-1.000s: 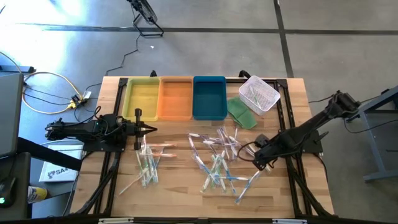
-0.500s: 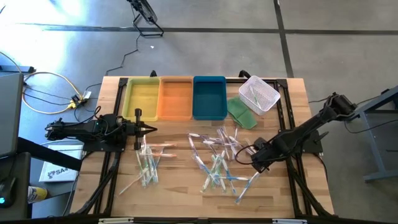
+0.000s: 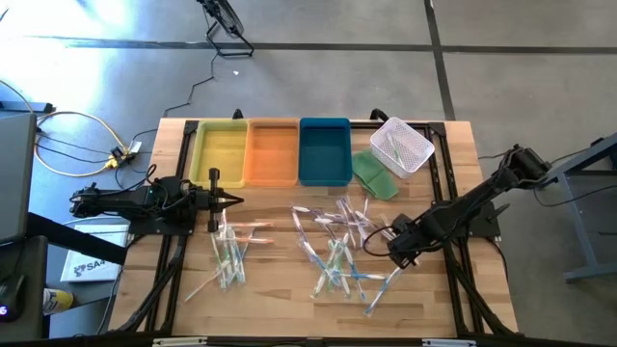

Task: Pick & Place Toothbrushes
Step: Put the green toothbrush into the white bin

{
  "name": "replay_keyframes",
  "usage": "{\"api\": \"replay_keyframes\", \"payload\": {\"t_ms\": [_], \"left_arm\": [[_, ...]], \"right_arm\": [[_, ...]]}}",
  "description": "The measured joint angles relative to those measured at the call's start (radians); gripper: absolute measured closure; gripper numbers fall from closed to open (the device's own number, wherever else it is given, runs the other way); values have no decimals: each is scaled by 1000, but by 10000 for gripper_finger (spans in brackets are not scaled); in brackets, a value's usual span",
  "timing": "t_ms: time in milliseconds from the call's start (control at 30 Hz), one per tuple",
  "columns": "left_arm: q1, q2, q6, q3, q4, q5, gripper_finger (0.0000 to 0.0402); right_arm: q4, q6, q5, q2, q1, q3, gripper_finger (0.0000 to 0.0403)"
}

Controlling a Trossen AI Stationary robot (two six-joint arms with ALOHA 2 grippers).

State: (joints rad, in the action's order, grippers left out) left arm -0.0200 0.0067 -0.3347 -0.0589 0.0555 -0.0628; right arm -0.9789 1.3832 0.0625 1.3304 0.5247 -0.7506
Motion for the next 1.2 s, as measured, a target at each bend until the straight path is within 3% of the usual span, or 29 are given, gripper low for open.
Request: {"api": "replay_keyframes", "payload": {"t_ms": [567,867,1200], "left_arm": [[0,0,0,0,5,0,402],[0,0,0,0,6,0,402],[0,0,0,0,6,0,402]], "right_arm": [[22,47,-27,8,31,0,238],[24,91,-26,99,110,0,238],[47,88,-19,195,113,0,238]]}}
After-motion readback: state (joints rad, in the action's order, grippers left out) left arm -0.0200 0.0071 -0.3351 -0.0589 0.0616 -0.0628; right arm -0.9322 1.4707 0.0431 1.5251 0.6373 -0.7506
